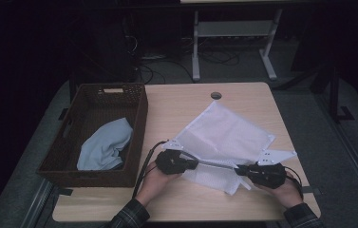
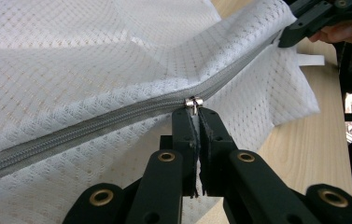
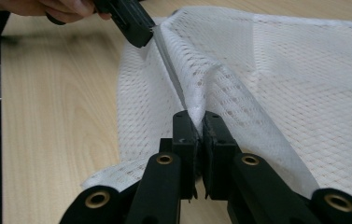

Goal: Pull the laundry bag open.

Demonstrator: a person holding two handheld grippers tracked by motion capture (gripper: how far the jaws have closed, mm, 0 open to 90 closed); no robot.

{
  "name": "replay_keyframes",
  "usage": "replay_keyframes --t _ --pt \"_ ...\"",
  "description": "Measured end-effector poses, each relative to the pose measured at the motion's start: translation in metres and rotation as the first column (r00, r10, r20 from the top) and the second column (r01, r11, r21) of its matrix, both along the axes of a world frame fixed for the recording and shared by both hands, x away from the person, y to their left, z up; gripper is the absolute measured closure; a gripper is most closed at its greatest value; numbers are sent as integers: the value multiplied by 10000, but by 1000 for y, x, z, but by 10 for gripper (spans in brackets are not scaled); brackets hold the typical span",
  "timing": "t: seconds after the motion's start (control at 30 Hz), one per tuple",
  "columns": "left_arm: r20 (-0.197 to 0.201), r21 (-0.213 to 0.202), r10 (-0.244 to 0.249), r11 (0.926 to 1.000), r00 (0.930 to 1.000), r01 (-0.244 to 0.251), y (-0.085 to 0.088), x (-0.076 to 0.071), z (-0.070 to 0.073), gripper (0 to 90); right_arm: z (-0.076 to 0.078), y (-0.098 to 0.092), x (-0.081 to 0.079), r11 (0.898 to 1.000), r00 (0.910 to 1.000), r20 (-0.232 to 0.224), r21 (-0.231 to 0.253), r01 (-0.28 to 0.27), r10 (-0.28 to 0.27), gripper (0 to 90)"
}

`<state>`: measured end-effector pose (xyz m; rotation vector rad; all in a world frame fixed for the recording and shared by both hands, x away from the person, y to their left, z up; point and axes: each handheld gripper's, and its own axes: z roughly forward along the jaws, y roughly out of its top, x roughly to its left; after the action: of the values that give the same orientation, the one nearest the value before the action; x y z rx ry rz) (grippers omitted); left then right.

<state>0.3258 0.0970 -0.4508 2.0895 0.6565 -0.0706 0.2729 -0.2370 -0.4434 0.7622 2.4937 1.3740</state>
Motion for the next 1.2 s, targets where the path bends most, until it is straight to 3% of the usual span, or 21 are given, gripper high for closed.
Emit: replay_keyframes --t 0.73,1.2 --pt "-182 113 249 9996 9995 -247 2 2 -2 870 -4 -10 18 9971 9979 -63 -410 647 -650 847" --pt "-319 168 509 9986 9982 -504 5 6 -4 870 -10 -11 45 9916 9926 -228 -535 1175 -1189 847"
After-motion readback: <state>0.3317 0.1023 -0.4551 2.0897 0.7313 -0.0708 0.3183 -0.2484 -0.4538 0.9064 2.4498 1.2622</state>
